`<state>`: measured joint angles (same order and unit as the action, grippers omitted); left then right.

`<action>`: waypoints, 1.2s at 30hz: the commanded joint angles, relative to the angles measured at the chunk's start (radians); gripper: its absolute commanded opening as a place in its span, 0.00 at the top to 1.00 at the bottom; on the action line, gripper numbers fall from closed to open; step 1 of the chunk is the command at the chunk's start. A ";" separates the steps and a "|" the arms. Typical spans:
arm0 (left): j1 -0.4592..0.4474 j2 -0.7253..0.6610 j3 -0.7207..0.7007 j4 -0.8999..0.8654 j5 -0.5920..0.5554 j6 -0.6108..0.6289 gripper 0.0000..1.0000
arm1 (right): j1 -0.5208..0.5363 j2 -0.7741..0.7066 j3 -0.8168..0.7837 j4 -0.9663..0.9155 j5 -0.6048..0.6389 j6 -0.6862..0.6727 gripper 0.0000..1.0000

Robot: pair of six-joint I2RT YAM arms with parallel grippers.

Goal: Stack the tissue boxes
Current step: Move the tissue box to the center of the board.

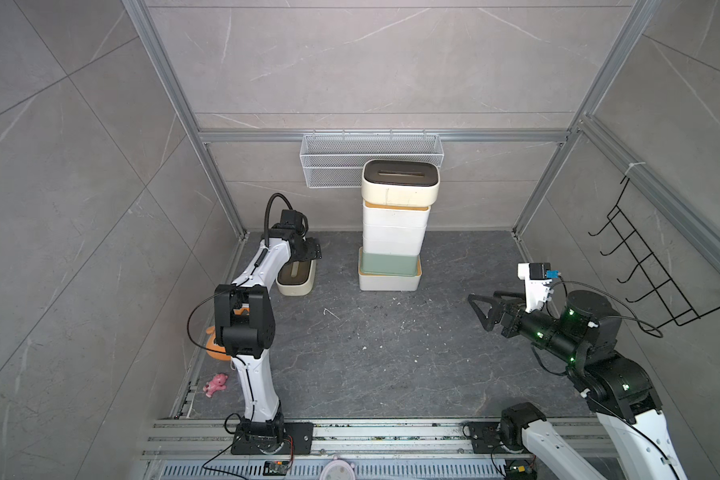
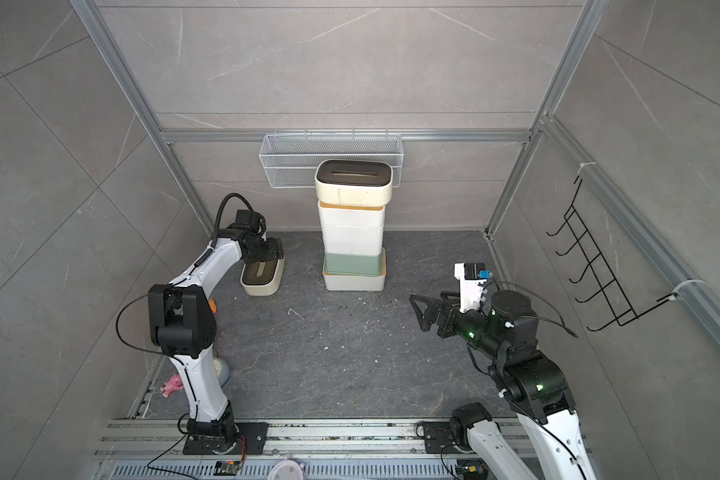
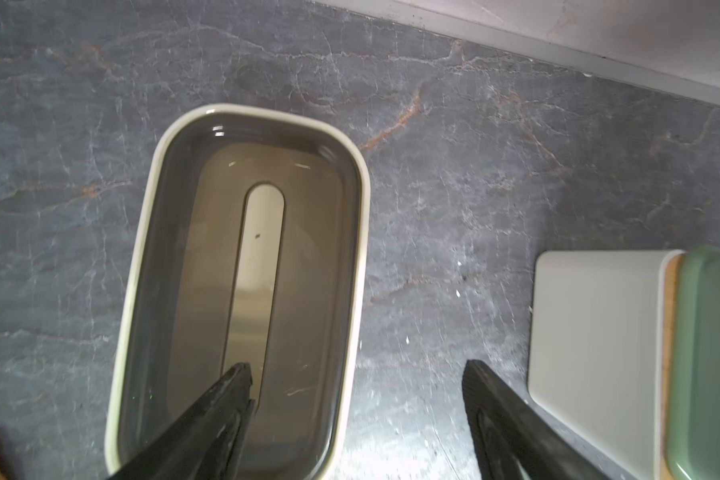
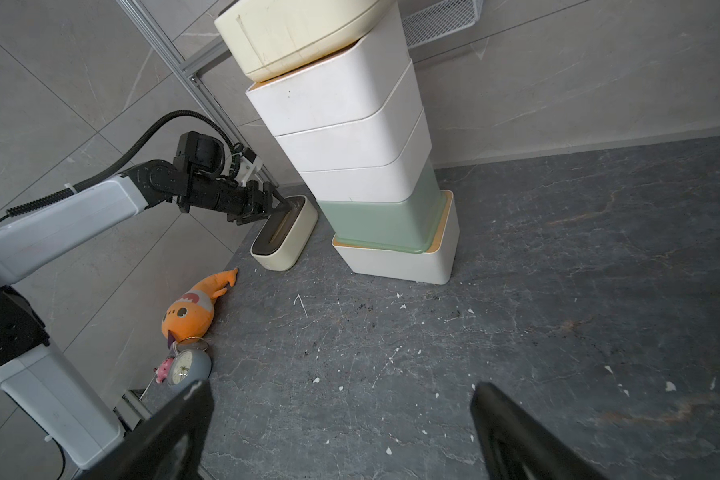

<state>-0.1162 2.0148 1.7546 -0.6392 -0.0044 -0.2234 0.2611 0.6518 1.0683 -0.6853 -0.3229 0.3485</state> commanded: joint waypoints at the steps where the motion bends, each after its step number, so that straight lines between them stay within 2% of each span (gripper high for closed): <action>1: 0.005 0.040 0.057 -0.049 -0.032 0.041 0.18 | -0.002 -0.021 -0.033 -0.038 -0.015 0.009 0.00; 8: 0.006 0.142 0.137 -0.087 -0.059 0.051 0.18 | -0.001 -0.048 -0.078 -0.056 -0.015 0.017 0.00; 15: 0.007 0.183 0.152 -0.094 -0.064 0.045 0.20 | -0.002 -0.052 -0.092 -0.062 -0.015 0.022 0.00; 21: 0.007 0.202 0.145 -0.103 -0.063 0.040 0.27 | -0.001 -0.046 -0.108 -0.053 -0.019 0.031 0.00; 28: 0.001 0.156 0.067 -0.078 -0.057 -0.007 0.40 | -0.001 -0.042 -0.132 -0.032 -0.028 0.045 0.00; 36: -0.040 0.065 -0.086 -0.041 -0.086 -0.069 0.48 | -0.001 -0.029 -0.149 0.002 -0.053 0.059 0.00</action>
<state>-0.1314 2.1437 1.7191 -0.6537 -0.0731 -0.2497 0.2611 0.6163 0.9356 -0.7166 -0.3531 0.3874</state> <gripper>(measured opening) 0.535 0.992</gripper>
